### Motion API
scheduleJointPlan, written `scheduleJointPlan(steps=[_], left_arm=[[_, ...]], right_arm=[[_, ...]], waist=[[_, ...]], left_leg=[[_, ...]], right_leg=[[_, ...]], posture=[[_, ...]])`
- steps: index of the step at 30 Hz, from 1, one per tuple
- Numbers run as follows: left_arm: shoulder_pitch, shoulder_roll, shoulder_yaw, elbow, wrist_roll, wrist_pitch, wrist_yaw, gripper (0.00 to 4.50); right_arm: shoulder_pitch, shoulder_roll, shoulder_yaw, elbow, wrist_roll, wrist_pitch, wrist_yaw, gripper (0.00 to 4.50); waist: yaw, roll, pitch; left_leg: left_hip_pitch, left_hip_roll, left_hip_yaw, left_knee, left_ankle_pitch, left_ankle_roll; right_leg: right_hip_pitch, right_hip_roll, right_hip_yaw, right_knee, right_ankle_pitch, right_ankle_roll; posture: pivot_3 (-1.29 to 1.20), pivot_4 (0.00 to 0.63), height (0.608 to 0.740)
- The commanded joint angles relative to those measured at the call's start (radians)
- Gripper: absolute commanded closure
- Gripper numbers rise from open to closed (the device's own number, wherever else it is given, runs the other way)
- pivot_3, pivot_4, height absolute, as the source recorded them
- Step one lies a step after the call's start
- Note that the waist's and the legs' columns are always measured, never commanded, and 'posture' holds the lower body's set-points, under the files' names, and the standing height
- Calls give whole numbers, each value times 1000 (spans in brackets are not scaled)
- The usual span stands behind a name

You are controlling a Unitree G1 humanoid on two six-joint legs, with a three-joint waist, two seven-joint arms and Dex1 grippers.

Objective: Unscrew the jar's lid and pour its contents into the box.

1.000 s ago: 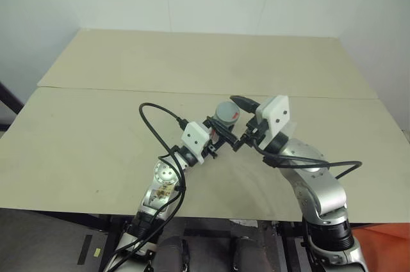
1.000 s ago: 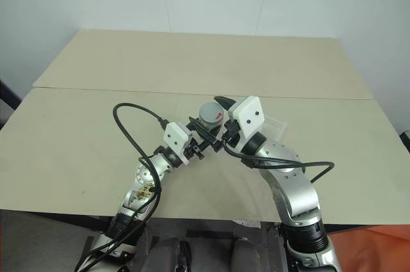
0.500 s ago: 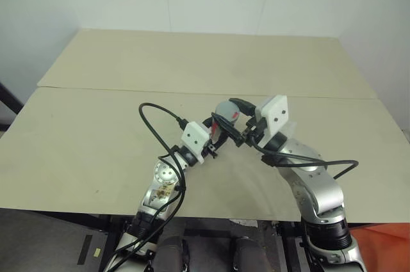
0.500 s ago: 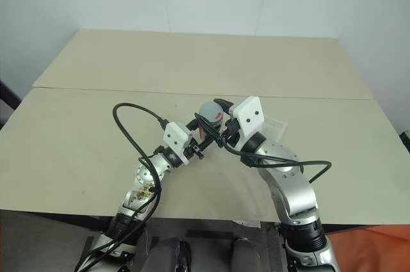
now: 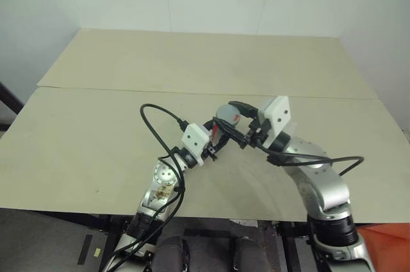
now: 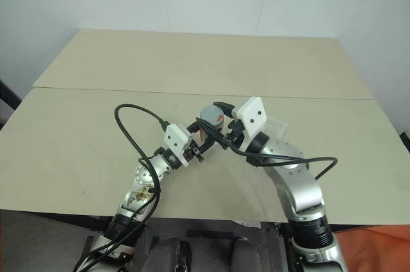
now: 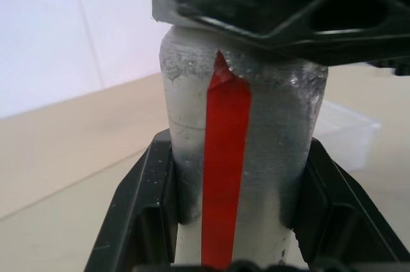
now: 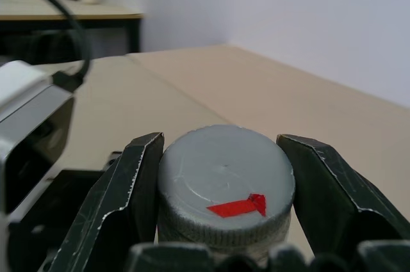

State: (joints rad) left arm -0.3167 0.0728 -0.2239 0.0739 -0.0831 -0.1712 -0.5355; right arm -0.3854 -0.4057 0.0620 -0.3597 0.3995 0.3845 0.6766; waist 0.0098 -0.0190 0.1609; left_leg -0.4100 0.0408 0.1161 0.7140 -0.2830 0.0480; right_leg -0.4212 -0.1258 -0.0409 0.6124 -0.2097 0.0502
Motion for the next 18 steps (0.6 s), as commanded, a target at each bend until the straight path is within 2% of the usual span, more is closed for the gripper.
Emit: scheduleJointPlan(steps=[1,5,9,14,18], left_arm=[[6,11,-19,-78,-56,6,-61,2574],[27,28,-35,-124,-115,30,-127,2574],[33,44,-43,-150,-134,51,-158,2574],[34,52,-44,-159,-151,61,-184,2574],[30,54,-48,-154,-154,58,-195,2574]], right_arm=[[-60,-52,-23,24,109,-23,188,1720],[-152,-116,-30,153,202,-43,467,1720],[-242,-147,25,320,156,-152,719,1720],[-383,-115,59,527,162,-176,902,1720],[-474,-182,201,648,216,-255,938,1720]], waist=[[-1,0,0],[-1,0,0],[-1,0,0],[-1,0,0],[0,0,0]], left_leg=[[0,0,0,0,0,0],[1,0,0,0,-2,3],[1,0,0,0,-2,3],[1,0,0,0,1,-1],[1,0,0,0,1,-2]], right_leg=[[0,0,0,0,0,0],[1,0,0,0,0,0],[1,0,0,0,0,0],[1,0,0,0,0,0],[0,0,0,0,0,0]], posture=[[0,150,740],[0,150,740],[0,150,740],[0,150,740],[0,150,740]])
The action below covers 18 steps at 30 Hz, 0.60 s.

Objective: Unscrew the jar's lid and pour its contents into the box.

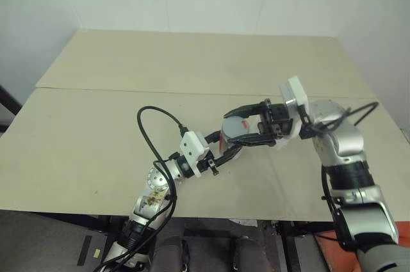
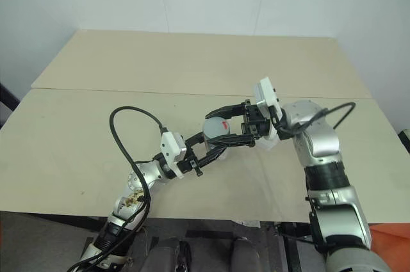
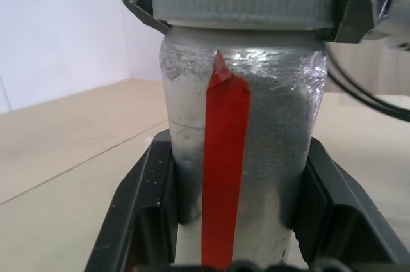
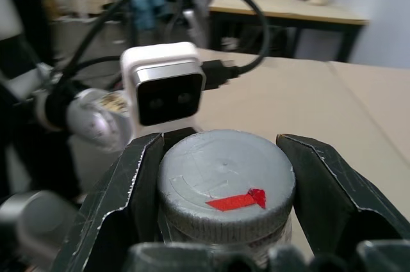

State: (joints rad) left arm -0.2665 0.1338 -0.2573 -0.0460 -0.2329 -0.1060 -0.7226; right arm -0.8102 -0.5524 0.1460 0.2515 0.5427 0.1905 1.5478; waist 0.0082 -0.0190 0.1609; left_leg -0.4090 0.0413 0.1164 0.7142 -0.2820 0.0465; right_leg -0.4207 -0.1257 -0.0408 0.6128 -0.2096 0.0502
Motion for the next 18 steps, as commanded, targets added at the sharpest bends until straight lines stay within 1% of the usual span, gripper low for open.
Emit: scheduleJointPlan(steps=[1,3,6,12,14,15,16,17,18], left_arm=[[-22,-8,-15,-34,-4,-7,-10,2574],[-22,-8,-17,-30,-4,-9,-13,2574],[-21,-9,-17,-30,-15,-1,-20,2574],[-25,-24,-6,-14,3,-15,11,2574],[-26,-31,-3,-7,7,-19,21,2574],[-27,-33,-2,-5,8,-19,21,2574],[-28,-35,0,-4,8,-19,20,2574],[-29,-37,1,-2,9,-19,19,2574],[-30,-38,2,0,9,-20,18,2574]], right_arm=[[-68,-50,149,63,90,-80,67,1720],[-104,-66,201,118,114,-113,67,1720],[-138,-59,230,188,110,-172,67,1720],[-144,-49,232,251,89,-263,67,1720],[-141,-60,242,251,110,-272,67,1007],[-137,-68,244,249,129,-268,67,891],[-135,-73,244,248,140,-268,67,595],[-131,-74,238,251,143,-268,67,400],[-129,-75,233,253,143,-268,67,13]], waist=[[2,0,0],[2,0,0],[1,0,0],[2,0,0],[3,0,0],[4,0,0],[4,0,0],[3,0,0],[3,0,0]], left_leg=[[0,0,0,0,0,0],[0,0,0,0,0,0],[0,0,0,1,0,0],[0,0,0,1,0,0],[0,0,1,1,0,-1],[0,0,1,1,0,-1],[-1,0,1,1,0,-1],[-1,0,1,1,0,-1],[-1,0,1,1,0,-1]], right_leg=[[0,0,0,0,0,0],[0,0,0,0,0,0],[0,0,0,0,0,0],[0,0,0,0,0,0],[0,0,0,0,0,0],[0,0,0,0,0,0],[0,0,0,0,0,0],[0,0,0,0,0,0],[0,-1,0,0,0,0]], posture=[[0,150,740],[0,150,740],[0,150,740],[0,150,740],[0,150,740],[0,150,740],[0,150,740],[0,150,740],[0,150,740]])
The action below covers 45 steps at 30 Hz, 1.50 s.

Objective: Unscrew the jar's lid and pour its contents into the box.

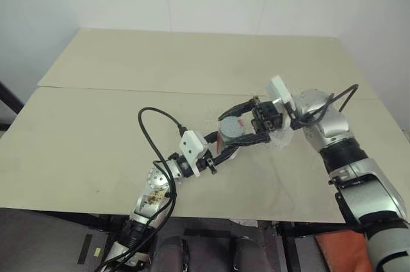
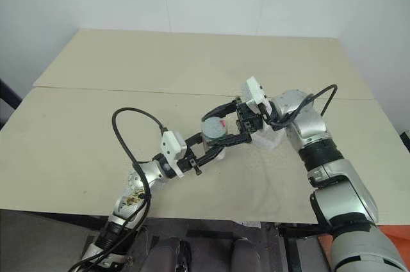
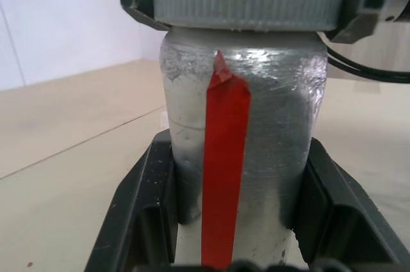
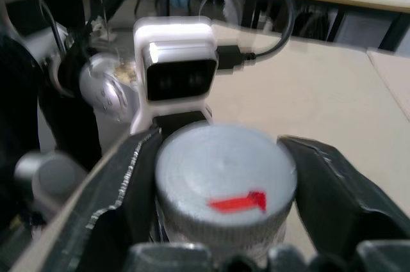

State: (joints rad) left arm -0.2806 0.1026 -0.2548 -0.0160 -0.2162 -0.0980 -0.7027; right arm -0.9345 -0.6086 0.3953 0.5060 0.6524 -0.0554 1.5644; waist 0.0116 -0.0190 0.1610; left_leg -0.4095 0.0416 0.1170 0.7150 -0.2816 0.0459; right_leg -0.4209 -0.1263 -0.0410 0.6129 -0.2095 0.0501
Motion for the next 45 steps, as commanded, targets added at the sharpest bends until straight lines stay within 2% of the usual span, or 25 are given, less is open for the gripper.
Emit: scheduleJointPlan(steps=[1,7,11,16,19,23,26,34,45], left_arm=[[-17,-8,0,-28,-8,-29,-2,2574],[-23,-9,4,-11,-7,-33,-5,2574],[-25,-7,2,-3,-5,-33,-9,2574],[-39,-16,7,17,-2,-32,0,2574],[-46,-21,11,31,9,-36,14,2574],[-52,-25,11,41,19,-40,22,2574],[-53,-27,7,45,24,-40,21,2574],[-59,-28,5,51,25,-42,10,2574],[-54,-24,15,48,21,-44,13,2574]], right_arm=[[3,-16,-34,-2,30,-23,50,13],[79,-21,-177,-63,-4,38,37,13],[170,-52,-246,-183,-50,40,-54,13],[349,-71,-333,-499,-101,145,-332,13],[417,-67,-357,-641,-109,219,-448,13],[494,-3,-372,-812,-124,326,-671,13],[515,41,-371,-881,-132,375,-764,13],[508,107,-341,-931,-199,447,-903,13],[519,89,-402,-921,-169,464,-876,13]], waist=[[-1,0,0],[2,0,0],[4,0,0],[1,0,0],[-1,0,0],[0,0,0],[0,0,0],[1,0,0],[1,0,0]], left_leg=[[0,0,0,0,0,0],[0,0,0,0,0,0],[-1,0,0,0,0,0],[0,0,0,0,0,0],[0,0,0,0,0,-1],[0,0,-1,0,0,-1],[0,0,-1,0,0,0],[-1,-1,-1,0,0,1],[-1,-1,-1,0,-1,2]], right_leg=[[0,0,0,0,0,0],[0,0,0,0,0,0],[0,0,0,0,0,0],[-1,0,0,0,0,0],[-1,0,0,0,0,0],[-1,0,0,0,0,0],[-1,0,0,0,0,0],[0,0,0,0,0,0],[0,0,0,0,0,0]], posture=[[0,150,740],[0,150,740],[0,150,740],[0,150,740],[0,150,740],[0,150,740],[0,150,740],[0,150,740],[0,150,740]])
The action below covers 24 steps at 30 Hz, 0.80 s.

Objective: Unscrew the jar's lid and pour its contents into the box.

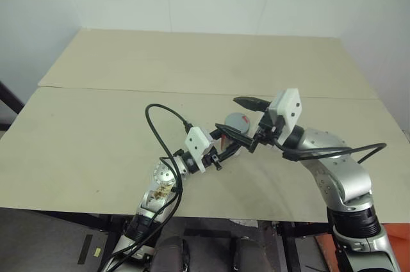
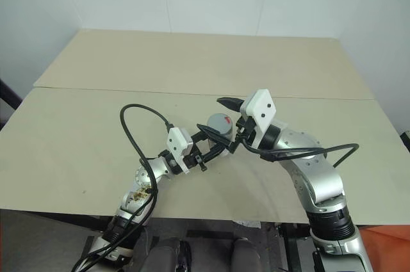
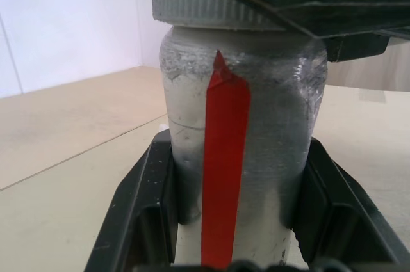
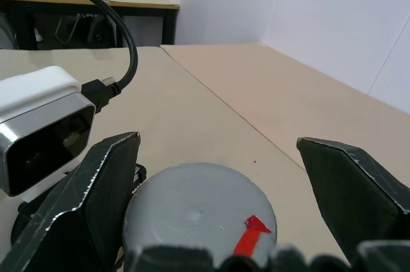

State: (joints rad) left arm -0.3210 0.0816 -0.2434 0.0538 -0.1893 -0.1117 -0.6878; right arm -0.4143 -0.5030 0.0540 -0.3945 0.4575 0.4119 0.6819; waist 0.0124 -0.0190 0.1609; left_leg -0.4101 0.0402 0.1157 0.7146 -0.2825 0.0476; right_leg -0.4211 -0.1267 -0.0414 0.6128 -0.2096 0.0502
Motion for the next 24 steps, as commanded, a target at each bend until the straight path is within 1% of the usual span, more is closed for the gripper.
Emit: scheduleJointPlan(steps=[1,15,24], left_arm=[[-13,-3,5,-21,-6,-32,-1,2574],[-15,7,15,-5,-11,-46,-11,2574],[-21,7,12,8,-10,-57,-20,2574]], right_arm=[[2,-19,-66,-21,29,-4,10,13],[102,-98,-149,-44,40,-29,48,13],[120,-111,-198,-22,37,-48,54,13]], waist=[[0,0,0],[0,0,0],[0,0,0]], left_leg=[[0,0,0,0,0,0],[0,0,0,0,0,0],[0,0,-1,0,0,1]], right_leg=[[0,0,0,0,0,0],[0,0,0,0,0,0],[0,0,0,0,0,0]], posture=[[0,150,740],[0,150,740],[0,150,740]])
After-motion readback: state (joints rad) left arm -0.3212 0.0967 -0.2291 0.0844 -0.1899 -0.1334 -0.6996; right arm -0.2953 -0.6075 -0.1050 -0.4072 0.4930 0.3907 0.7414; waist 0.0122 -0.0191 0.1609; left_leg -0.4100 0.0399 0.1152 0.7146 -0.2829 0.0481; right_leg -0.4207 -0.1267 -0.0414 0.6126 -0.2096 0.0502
